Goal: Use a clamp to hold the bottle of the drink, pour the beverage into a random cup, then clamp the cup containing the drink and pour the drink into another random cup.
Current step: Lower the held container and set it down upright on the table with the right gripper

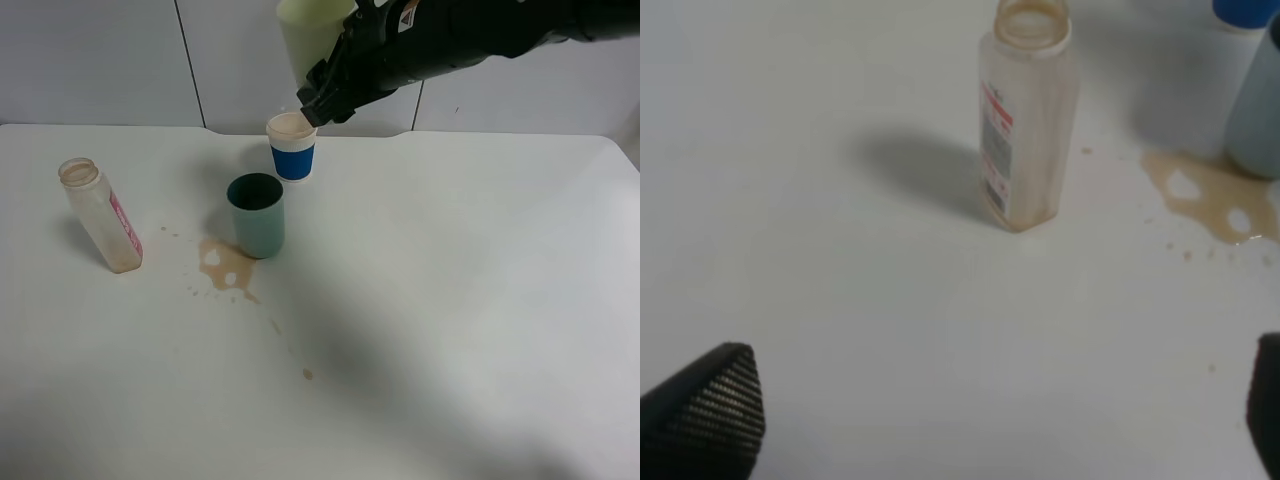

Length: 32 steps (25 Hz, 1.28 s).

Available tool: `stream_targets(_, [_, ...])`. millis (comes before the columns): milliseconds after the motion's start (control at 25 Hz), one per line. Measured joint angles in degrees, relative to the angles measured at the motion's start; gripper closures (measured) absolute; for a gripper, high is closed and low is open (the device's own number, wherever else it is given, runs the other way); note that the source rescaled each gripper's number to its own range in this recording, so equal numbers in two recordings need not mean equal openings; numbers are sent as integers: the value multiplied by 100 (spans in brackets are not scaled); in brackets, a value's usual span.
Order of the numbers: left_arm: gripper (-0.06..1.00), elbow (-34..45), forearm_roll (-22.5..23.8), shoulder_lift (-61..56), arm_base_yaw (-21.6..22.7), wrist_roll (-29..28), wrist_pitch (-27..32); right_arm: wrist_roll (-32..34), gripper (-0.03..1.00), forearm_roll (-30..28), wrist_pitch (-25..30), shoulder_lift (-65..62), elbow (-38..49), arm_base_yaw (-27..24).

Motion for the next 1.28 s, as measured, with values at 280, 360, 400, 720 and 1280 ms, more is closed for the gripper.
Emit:
stream_targets(280, [2, 0, 0, 0, 0, 0, 0, -597, 97, 753, -1881, 0, 1213, 0])
stream_targets(360, [2, 0, 0, 0, 0, 0, 0, -538, 97, 772, -2336, 0, 1458, 0])
stream_targets(400, [2, 0, 0, 0, 0, 0, 0, -471, 97, 777, -2484, 0, 1549, 0])
stream_targets(720, [2, 0, 0, 0, 0, 0, 0, 387, 97, 633, -3099, 197, 1818, -301])
stream_targets(1280, [2, 0, 0, 0, 0, 0, 0, 1860, 97, -333, -3711, 1340, 1836, -867])
